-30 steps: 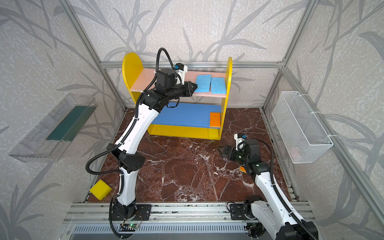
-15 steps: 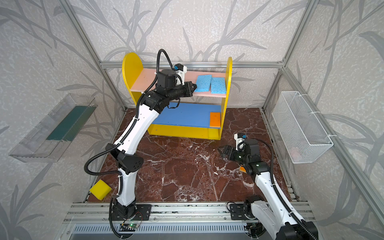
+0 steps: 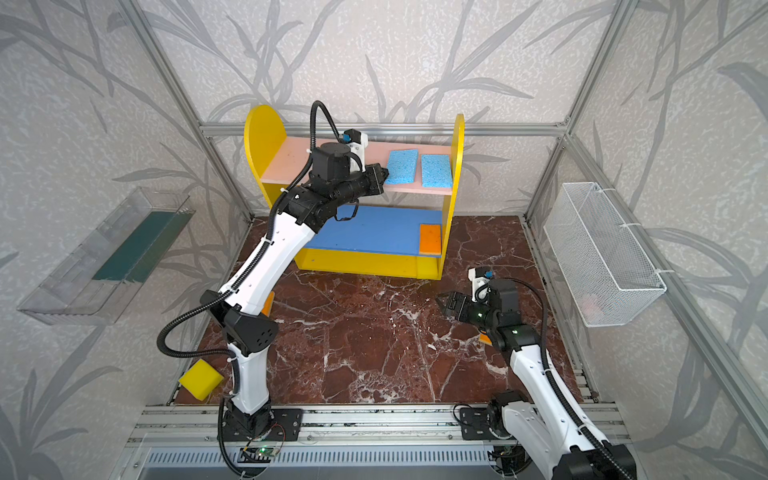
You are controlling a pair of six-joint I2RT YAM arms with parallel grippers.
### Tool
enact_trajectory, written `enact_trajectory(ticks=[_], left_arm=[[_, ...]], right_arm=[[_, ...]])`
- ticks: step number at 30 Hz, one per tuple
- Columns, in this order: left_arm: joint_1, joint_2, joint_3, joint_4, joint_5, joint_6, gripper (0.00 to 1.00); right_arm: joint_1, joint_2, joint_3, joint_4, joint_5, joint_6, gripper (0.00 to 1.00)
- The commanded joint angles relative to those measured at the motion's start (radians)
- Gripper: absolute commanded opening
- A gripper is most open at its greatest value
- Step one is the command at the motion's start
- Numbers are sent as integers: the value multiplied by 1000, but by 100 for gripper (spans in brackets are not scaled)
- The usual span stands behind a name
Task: Place and organize the cleaning sponges onto the shelf
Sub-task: 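Lower the blue sponge onto the pink shelf beside the first blue sponge, then release and withdraw the left gripper while the right gripper reaches the orange sponge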
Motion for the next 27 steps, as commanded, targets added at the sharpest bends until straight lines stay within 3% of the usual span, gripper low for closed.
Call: enact_trajectory(ticks=[1,3,6,9,17,24,27], left_arm=[[0,11,26,-28,-13,-14,0],[-1,12,20,-19,-2,-18,1],[-5,12,12,-6,10,-17,20],[-12,6,2,5,7,-15,30],[-29,13,-5,27,12,-16,34],[-30,137,209,-95,62,-26,38],[-34,156,225,-98,71,-38,38]], right_arm=[[-5,-14,-8,7,2,-15,95],[-5,-17,-9,4,4,-16,95],[-4,-19,-13,5,6,-15,95],[-5,-19,-11,5,6,-16,95],[-5,-20,-13,6,4,-16,95],[-5,-29,-13,0,7,-17,95],[-5,-28,-13,1,7,-19,95]])
